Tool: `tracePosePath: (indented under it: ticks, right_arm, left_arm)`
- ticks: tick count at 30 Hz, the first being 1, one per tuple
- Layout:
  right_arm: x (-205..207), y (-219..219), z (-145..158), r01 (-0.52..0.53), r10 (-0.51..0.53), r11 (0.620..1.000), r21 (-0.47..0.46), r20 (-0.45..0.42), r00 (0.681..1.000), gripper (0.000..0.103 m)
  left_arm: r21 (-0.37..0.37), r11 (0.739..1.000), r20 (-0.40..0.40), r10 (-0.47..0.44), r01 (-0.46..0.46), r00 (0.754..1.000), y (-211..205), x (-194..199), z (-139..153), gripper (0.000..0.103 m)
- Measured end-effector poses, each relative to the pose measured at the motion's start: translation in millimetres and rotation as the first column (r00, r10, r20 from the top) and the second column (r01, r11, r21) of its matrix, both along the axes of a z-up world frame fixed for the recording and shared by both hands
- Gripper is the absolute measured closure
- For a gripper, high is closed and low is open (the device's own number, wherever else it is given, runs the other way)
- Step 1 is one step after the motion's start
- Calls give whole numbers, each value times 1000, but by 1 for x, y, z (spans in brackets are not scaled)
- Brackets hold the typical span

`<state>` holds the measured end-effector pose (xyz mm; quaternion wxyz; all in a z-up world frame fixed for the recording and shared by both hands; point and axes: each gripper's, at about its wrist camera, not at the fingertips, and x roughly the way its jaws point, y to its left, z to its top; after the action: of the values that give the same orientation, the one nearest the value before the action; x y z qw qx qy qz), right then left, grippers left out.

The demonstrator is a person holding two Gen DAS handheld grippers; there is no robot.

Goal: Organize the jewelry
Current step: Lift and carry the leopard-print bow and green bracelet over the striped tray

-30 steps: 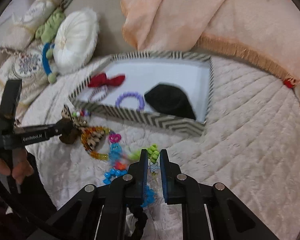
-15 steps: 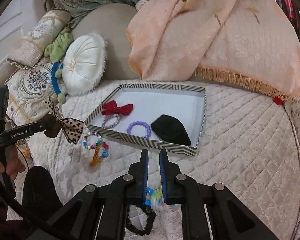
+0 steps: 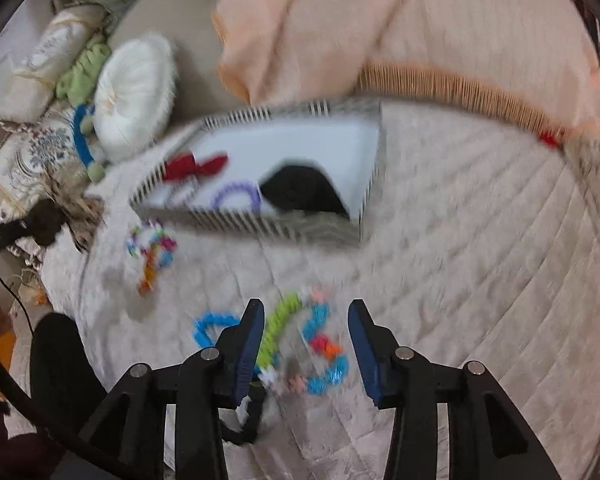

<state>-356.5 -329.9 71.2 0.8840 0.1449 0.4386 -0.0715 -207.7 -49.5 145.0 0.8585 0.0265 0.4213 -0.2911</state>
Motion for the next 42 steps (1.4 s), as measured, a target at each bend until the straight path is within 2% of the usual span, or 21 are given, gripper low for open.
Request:
tracePosePath:
  ticks: [4,5,7,9,13,17,26,35,42]
  right_arm:
    - [11,2,-33,-6,-1,997,-74,-101,995,62]
    - [13,2,-40,-14,4,996,-89,-118,993,68]
    - [13,2,-43,-16,6,993,-119,-84,996,73]
    - [13,-3,-41,-2,-4,996,-94,-68,998,90]
    - [6,-8,-22,8,-8,1000,-29,-10,1000,90]
    - [-4,-7,11,0,0,1000,1,67,998,90]
    - [-2,10,77,-48,58,997,-61,161,985,90]
    - [28,8,99,-58,76,993,-103,179,981,90]
    - [61,3,102,-80,99,990,-115,168,981,90]
  left_arm:
    - [3,1000,-14,1,-1,1000,-2,1,-3,84]
    - [4,1000,-16,1,-1,1000,-2,1,-3,84]
    - [2,1000,-19,-1,1,1000,-2,-1,-3,84]
    - [6,1000,-20,-2,2,1000,-3,-1,-3,84]
    - [8,1000,-18,-7,8,1000,-3,-2,0,84]
    - [1,1000,-2,-8,8,1000,-4,-2,7,84]
    - [9,1000,28,-22,22,999,-17,0,21,84]
    - [43,998,68,-50,48,996,-44,13,30,84]
    - [55,997,77,-48,44,996,-67,30,33,84]
